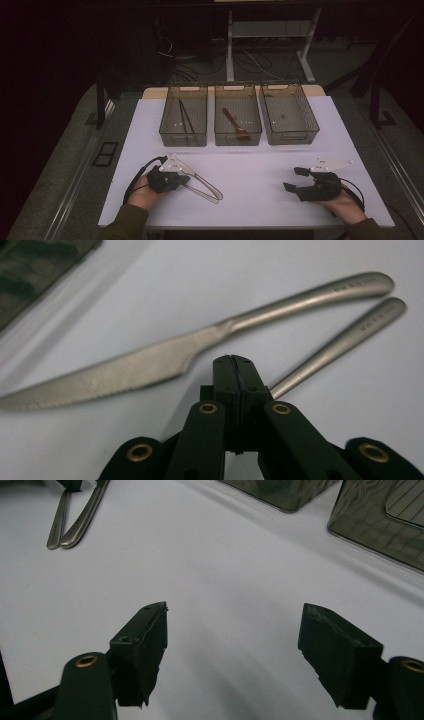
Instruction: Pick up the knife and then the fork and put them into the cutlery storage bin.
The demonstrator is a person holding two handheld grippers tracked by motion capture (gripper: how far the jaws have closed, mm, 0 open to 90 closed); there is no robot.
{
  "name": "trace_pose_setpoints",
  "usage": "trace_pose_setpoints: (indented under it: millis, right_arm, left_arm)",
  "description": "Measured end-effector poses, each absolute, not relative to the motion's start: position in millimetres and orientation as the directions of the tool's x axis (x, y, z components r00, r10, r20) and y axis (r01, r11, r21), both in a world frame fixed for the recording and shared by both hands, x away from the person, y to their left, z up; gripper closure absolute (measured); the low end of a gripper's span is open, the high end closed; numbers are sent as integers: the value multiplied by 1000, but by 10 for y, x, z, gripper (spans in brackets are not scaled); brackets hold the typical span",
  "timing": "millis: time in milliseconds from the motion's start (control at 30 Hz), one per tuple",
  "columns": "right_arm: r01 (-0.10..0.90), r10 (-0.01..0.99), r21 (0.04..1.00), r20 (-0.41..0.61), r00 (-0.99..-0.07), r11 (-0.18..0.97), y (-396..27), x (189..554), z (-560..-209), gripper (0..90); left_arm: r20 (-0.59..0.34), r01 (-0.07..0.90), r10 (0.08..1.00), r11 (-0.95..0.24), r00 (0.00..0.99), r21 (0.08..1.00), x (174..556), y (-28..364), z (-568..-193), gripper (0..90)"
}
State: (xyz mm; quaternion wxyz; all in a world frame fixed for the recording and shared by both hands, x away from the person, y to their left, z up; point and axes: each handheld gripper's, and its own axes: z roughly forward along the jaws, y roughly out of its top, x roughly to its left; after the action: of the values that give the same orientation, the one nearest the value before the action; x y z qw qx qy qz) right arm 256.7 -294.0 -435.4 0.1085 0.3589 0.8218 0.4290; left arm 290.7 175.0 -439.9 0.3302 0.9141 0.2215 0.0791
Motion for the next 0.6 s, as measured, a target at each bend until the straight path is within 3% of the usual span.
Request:
trace_pose_setpoints:
  millis: [500, 600]
  right_arm:
    - [499, 686, 781, 128, -716, 375, -2946, 2571, -4352, 269]
    - [499, 686, 782, 129, -716, 373, -2949, 2568, -4347, 269]
  left_arm:
    - [-43, 341, 410, -688, 911, 640, 2646, 1942, -4378, 884]
    - [-57, 325, 395, -658, 917, 680, 2630, 1961, -4348, 787]
